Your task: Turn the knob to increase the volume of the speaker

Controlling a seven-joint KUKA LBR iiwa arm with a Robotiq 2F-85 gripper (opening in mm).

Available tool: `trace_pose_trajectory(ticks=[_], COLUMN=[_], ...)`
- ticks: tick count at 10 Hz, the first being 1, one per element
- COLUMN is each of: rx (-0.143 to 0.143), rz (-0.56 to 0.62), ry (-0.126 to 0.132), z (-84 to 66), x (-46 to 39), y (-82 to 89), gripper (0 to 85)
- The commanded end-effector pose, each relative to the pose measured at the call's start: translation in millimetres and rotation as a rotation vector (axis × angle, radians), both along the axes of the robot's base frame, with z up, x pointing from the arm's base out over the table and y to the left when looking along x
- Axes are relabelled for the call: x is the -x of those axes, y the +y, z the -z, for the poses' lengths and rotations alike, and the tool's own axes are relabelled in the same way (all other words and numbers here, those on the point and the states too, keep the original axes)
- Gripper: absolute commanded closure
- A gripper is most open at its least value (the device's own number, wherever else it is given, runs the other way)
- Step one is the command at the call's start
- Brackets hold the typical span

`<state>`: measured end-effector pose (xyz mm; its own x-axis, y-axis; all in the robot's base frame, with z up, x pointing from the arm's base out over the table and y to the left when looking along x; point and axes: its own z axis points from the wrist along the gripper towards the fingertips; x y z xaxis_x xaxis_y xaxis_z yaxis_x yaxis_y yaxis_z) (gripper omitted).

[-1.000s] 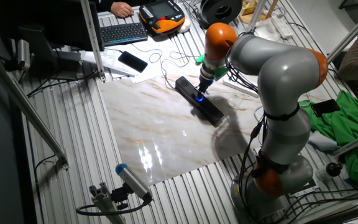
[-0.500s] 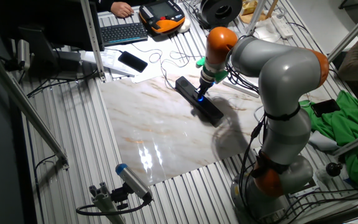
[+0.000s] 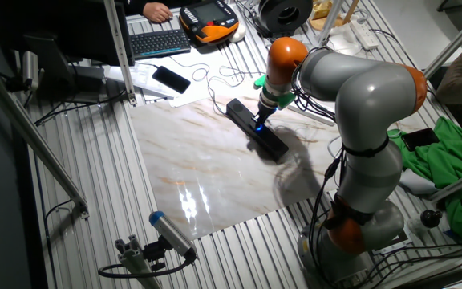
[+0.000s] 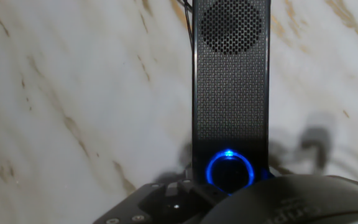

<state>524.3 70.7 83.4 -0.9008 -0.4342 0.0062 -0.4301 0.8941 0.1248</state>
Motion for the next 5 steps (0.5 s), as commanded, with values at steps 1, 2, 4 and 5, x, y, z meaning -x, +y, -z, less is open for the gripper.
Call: trace_pose_trajectory(ticks=[1,2,4,5], rx=[0.000,0.000,-0.002,-0.002], rz=[0.000,0.000,-0.001,-0.001], ry=[0.000,0.000,0.005,0.005], z=[0.3,0.5,0.3,0.6], x=[0.2,0.5,0.7,0.7], y=[0.0,0.4,0.3,0.3], gripper=[34.0,51.0,51.0,51.0])
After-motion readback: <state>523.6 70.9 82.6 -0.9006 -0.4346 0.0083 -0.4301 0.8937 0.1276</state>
